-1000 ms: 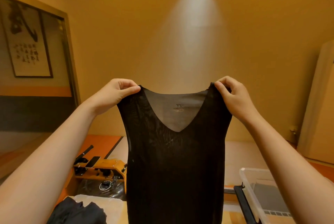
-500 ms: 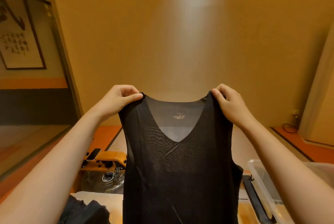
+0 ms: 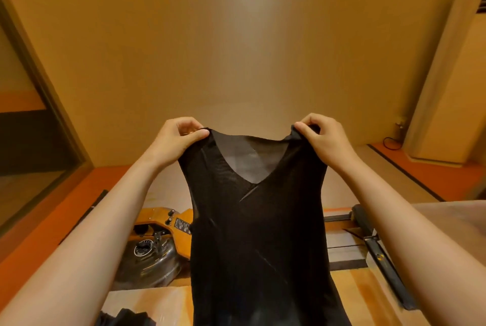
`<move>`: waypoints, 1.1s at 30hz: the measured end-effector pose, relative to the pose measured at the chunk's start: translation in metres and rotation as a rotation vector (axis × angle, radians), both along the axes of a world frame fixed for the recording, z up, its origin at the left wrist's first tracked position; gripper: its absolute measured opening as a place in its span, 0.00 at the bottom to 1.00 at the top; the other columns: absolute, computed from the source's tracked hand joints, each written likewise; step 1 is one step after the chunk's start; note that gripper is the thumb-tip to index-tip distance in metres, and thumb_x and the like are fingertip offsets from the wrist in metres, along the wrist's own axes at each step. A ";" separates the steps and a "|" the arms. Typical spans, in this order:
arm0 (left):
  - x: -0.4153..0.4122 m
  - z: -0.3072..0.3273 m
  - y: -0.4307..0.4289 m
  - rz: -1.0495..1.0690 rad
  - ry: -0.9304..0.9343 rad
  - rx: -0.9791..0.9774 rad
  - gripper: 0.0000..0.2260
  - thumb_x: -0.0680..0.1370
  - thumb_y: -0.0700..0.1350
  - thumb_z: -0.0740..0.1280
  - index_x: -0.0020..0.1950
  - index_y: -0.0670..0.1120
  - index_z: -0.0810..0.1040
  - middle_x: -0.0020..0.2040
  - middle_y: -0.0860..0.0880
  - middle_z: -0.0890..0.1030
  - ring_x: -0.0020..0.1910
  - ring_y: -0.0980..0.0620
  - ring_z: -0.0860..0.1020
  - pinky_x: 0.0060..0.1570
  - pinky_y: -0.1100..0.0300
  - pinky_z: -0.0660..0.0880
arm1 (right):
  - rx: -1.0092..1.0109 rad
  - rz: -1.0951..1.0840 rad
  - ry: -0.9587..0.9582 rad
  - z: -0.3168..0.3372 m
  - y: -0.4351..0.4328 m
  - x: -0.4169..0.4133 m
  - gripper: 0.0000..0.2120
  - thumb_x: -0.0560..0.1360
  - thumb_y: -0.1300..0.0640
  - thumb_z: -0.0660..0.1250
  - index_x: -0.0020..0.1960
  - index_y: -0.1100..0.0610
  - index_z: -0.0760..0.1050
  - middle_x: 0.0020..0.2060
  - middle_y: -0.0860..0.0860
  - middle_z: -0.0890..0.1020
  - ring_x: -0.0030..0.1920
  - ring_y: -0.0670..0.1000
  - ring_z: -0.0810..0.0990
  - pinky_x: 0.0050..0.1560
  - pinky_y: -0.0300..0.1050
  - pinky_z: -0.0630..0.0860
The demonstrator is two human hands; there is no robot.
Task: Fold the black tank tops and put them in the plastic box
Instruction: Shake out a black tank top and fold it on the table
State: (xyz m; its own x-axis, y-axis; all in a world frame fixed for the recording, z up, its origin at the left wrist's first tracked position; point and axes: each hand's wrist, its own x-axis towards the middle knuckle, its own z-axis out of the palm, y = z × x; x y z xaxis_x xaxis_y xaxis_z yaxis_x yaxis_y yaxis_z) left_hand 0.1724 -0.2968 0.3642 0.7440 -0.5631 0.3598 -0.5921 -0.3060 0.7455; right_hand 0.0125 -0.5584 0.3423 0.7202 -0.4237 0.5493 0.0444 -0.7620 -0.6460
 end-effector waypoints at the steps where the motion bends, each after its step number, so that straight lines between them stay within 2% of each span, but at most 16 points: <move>1: 0.001 0.002 0.000 0.004 -0.012 -0.008 0.07 0.78 0.46 0.69 0.44 0.44 0.81 0.42 0.42 0.82 0.41 0.49 0.79 0.41 0.54 0.73 | -0.006 -0.007 -0.009 0.001 0.000 0.001 0.09 0.79 0.52 0.64 0.46 0.56 0.79 0.42 0.47 0.80 0.44 0.43 0.77 0.44 0.39 0.72; 5: -0.007 0.017 0.004 -0.002 -0.069 -0.054 0.06 0.78 0.47 0.69 0.44 0.47 0.81 0.42 0.42 0.82 0.40 0.52 0.78 0.40 0.57 0.73 | -0.017 -0.016 -0.086 0.012 0.002 -0.004 0.09 0.81 0.53 0.61 0.46 0.56 0.76 0.41 0.47 0.79 0.41 0.43 0.76 0.40 0.36 0.70; 9: -0.032 0.039 0.014 0.018 -0.153 -0.083 0.05 0.78 0.48 0.69 0.42 0.50 0.80 0.41 0.44 0.81 0.39 0.52 0.77 0.41 0.57 0.72 | -0.149 -0.072 -0.223 0.028 0.003 -0.024 0.11 0.82 0.53 0.59 0.47 0.59 0.73 0.36 0.54 0.78 0.35 0.54 0.76 0.34 0.49 0.71; 13: -0.073 0.060 0.030 0.049 -0.234 -0.104 0.05 0.78 0.48 0.68 0.43 0.49 0.80 0.40 0.44 0.81 0.38 0.52 0.76 0.39 0.57 0.71 | -0.400 -0.139 -0.259 0.046 0.007 -0.056 0.14 0.80 0.52 0.62 0.45 0.62 0.78 0.37 0.54 0.79 0.37 0.53 0.76 0.37 0.46 0.71; 16: -0.108 0.072 0.044 0.075 -0.270 -0.113 0.06 0.78 0.48 0.68 0.44 0.47 0.80 0.41 0.41 0.80 0.38 0.51 0.76 0.39 0.56 0.70 | -0.520 -0.176 -0.265 0.056 0.010 -0.086 0.18 0.80 0.51 0.62 0.39 0.63 0.77 0.32 0.54 0.75 0.32 0.53 0.72 0.35 0.43 0.63; 20: -0.158 0.084 0.061 0.089 -0.303 -0.145 0.06 0.78 0.48 0.68 0.45 0.46 0.80 0.41 0.38 0.80 0.37 0.47 0.75 0.39 0.56 0.69 | -0.496 -0.130 -0.393 0.072 0.024 -0.131 0.17 0.80 0.51 0.61 0.35 0.57 0.69 0.29 0.50 0.69 0.29 0.49 0.66 0.31 0.42 0.60; 23: -0.196 0.092 0.074 0.087 -0.332 -0.150 0.06 0.78 0.48 0.68 0.45 0.47 0.80 0.41 0.38 0.80 0.40 0.39 0.77 0.39 0.54 0.70 | -0.447 -0.084 -0.517 0.085 0.042 -0.167 0.16 0.81 0.52 0.59 0.35 0.54 0.64 0.28 0.44 0.65 0.28 0.42 0.63 0.30 0.34 0.59; 25: -0.218 0.096 0.081 0.082 -0.345 -0.142 0.06 0.78 0.48 0.69 0.45 0.47 0.80 0.41 0.39 0.80 0.38 0.43 0.77 0.39 0.54 0.71 | -0.416 -0.048 -0.566 0.091 0.051 -0.189 0.17 0.81 0.52 0.59 0.35 0.54 0.63 0.28 0.42 0.63 0.27 0.42 0.63 0.30 0.35 0.59; 29: -0.250 0.098 0.090 0.086 -0.338 -0.113 0.05 0.77 0.48 0.69 0.45 0.48 0.81 0.40 0.45 0.82 0.41 0.49 0.79 0.40 0.53 0.73 | -0.324 0.060 -0.541 0.093 0.059 -0.221 0.18 0.81 0.52 0.59 0.34 0.54 0.66 0.26 0.46 0.67 0.27 0.46 0.64 0.30 0.42 0.60; 32: -0.260 0.094 0.091 0.074 -0.304 -0.074 0.05 0.77 0.47 0.70 0.45 0.47 0.82 0.41 0.46 0.83 0.44 0.46 0.81 0.44 0.48 0.77 | -0.241 0.122 -0.502 0.087 0.062 -0.232 0.18 0.81 0.53 0.60 0.33 0.46 0.65 0.26 0.45 0.68 0.28 0.45 0.66 0.31 0.42 0.61; 33: -0.261 0.092 0.091 0.068 -0.290 -0.059 0.05 0.77 0.47 0.70 0.45 0.47 0.82 0.42 0.47 0.83 0.45 0.46 0.81 0.45 0.47 0.77 | -0.224 0.128 -0.490 0.085 0.061 -0.232 0.19 0.81 0.54 0.60 0.32 0.46 0.65 0.26 0.45 0.68 0.28 0.45 0.65 0.31 0.42 0.61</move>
State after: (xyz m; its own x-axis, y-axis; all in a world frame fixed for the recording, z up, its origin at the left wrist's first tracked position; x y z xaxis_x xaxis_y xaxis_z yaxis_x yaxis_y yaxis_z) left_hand -0.0881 -0.2062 0.4558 0.6407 -0.4872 0.5934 -0.7626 -0.3138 0.5657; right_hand -0.2198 -0.4969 0.4269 0.3961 -0.1835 0.8997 0.4001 -0.8474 -0.3490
